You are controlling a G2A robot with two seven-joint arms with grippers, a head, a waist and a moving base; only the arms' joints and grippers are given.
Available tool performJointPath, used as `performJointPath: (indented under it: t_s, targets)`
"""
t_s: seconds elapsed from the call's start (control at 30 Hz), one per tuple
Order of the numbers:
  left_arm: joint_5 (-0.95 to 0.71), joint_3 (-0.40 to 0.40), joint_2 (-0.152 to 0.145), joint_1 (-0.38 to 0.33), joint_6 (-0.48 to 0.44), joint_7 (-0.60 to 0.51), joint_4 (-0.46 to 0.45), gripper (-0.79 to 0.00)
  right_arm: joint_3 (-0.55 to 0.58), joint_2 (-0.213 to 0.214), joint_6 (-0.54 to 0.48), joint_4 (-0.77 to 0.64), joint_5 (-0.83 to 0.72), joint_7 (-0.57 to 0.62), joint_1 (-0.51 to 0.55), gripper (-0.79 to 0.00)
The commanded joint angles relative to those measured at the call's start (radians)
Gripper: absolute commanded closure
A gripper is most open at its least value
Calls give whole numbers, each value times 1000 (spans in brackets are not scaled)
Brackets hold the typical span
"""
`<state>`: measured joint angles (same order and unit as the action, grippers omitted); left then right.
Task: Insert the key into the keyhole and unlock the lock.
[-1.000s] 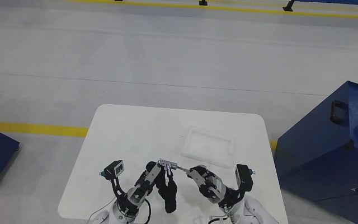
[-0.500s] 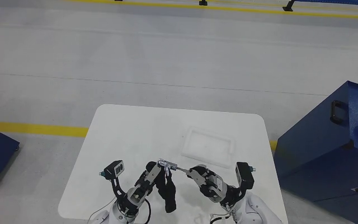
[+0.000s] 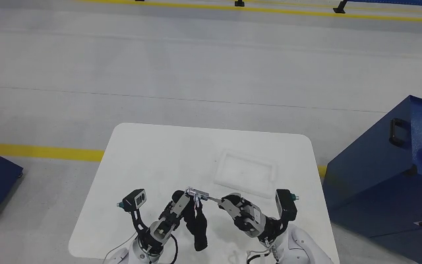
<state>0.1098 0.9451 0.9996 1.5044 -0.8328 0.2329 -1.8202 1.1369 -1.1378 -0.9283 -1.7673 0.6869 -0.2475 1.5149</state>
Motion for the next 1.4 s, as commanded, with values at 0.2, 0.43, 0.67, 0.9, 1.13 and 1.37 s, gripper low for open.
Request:
performJointPath:
  t_s: [0.2, 0.43, 0.67, 0.9, 1.13, 1.37]
  targets:
    - [0, 0, 0, 0, 0, 0, 0, 0, -11, -4, -4, 9, -9, 30, -13, 0]
    - [0, 0, 0, 0, 0, 0, 0, 0, -15, -9, 5, 17, -24, 43, -24, 0]
    - [0, 0, 0, 0, 0, 0, 0, 0, -11, -12, 1, 16, -22, 43, -28, 0]
    - [0, 0, 0, 0, 0, 0, 0, 0, -13, -15, -3, 12, -21, 60, -34, 0]
    - [0, 0, 0, 0, 0, 0, 0, 0, -19, -19, 1, 18, -24, 71, -41, 0]
    - [0, 0, 0, 0, 0, 0, 0, 0, -23, -23, 2, 23, -28, 77, -47, 0]
